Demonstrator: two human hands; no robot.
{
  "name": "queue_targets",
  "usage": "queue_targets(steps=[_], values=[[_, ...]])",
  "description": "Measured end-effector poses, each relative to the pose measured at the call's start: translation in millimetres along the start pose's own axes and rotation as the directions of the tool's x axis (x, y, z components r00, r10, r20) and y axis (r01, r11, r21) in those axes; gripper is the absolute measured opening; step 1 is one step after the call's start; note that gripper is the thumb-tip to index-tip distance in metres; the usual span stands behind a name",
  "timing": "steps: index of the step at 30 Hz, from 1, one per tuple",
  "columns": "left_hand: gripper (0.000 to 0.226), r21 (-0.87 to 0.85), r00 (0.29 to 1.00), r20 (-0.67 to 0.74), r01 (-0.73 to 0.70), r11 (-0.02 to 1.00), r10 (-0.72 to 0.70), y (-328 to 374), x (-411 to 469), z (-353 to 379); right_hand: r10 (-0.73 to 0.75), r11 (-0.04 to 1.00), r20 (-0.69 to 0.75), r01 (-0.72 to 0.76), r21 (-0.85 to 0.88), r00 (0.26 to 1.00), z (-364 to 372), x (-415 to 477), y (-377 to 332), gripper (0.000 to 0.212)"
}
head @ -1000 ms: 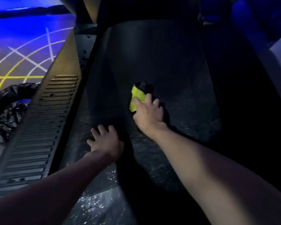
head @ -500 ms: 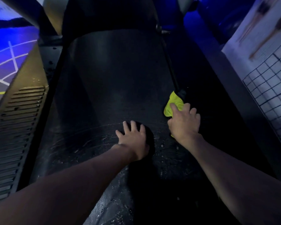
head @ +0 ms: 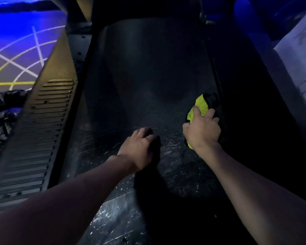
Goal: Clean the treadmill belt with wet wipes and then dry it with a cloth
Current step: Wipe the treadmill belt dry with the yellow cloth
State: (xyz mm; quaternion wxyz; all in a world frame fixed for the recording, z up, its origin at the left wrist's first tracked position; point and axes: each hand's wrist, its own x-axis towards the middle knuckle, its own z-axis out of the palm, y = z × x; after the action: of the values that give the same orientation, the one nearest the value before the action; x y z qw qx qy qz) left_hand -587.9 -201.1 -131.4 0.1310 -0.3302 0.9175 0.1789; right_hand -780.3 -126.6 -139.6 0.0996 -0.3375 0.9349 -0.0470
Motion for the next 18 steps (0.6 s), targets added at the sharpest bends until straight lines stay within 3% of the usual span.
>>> queue_targets(steps=[6,11,15,17,18], values=[[0.057,-0.1,0.995,-0.035,0.09,0.991,-0.094,-32.1,-27.9,-2.8,-0.176,0.984,0.032,0.177,-0.006,0.984,14.4,-19.4,-80.0,0.061],[0.044,-0.122,0.96,-0.048,0.27,0.955,-0.277,-76.8,-55.1,-4.7,-0.32,0.947,0.044,0.318,0.039,0.947,31.3,-42.5,-158.1,0.063],[0.025,-0.249,0.913,-0.168,0.327,0.912,-0.373,-101.8,-73.3,-4.7,-0.409,0.91,0.042,0.404,0.096,0.912,50.0,-67.3,-223.1,0.048],[0.01,-0.412,0.829,-0.304,0.328,0.85,-0.468,-111.2,-81.5,-5.0,-0.469,0.869,0.041,0.452,0.201,0.882,58.8,-84.0,-254.8,0.04],[0.008,-0.539,0.755,-0.319,0.352,0.765,-0.573,-117.8,-85.7,-7.6,-0.511,0.835,0.042,0.485,0.259,0.859,62.1,-91.3,-269.2,0.038]])
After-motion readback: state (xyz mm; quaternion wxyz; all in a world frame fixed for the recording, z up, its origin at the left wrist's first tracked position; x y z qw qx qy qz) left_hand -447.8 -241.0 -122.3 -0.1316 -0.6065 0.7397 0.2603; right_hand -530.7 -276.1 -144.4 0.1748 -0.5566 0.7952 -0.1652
